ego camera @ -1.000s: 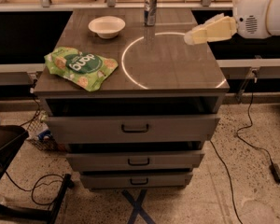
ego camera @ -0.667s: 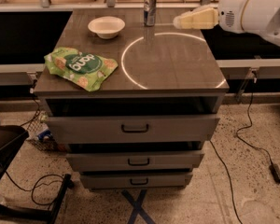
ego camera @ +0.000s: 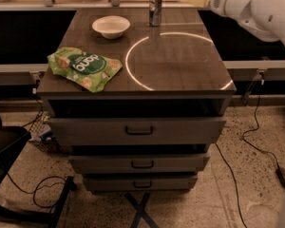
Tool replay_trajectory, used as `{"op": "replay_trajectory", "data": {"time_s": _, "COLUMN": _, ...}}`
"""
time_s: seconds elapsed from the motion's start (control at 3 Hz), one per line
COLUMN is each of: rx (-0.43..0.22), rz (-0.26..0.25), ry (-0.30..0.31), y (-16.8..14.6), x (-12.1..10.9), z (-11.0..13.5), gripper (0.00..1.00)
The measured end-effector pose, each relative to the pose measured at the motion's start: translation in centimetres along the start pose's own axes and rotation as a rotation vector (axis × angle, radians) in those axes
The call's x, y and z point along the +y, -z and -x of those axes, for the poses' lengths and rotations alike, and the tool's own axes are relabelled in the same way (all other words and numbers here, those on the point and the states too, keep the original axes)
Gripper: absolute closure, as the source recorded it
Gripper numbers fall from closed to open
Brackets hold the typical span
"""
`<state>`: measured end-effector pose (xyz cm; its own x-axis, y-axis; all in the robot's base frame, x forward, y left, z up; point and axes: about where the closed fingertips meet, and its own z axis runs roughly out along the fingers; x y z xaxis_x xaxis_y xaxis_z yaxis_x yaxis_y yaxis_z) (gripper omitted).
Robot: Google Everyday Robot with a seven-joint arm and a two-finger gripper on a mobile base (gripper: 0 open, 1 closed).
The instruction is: Move redbull can near green rice chip bag
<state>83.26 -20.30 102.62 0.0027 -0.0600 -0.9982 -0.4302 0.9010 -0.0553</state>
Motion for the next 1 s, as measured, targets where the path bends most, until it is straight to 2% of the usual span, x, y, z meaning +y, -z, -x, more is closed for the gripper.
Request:
{"op": "replay_trajectory", "data": {"time_s": 0.33, "rx": 0.027, "rz": -0.004, "ry": -0.077, "y": -4.2, "x": -1.5, "z": -0.6, "gripper": 0.0}}
{"op": "replay_trajectory", "data": {"time_s": 0.67, "rx": 0.031, "rz": -0.055, "ry": -0.064, "y": -3.9, "x": -3.9, "z": 0.3, "gripper": 0.0}}
{"op": "replay_trajectory", "data": {"time_s": 1.0, "rx": 0.03, "rz": -0.057, "ry": -0.058, "y": -5.2, "x": -2.8, "z": -0.2, "gripper": 0.0}}
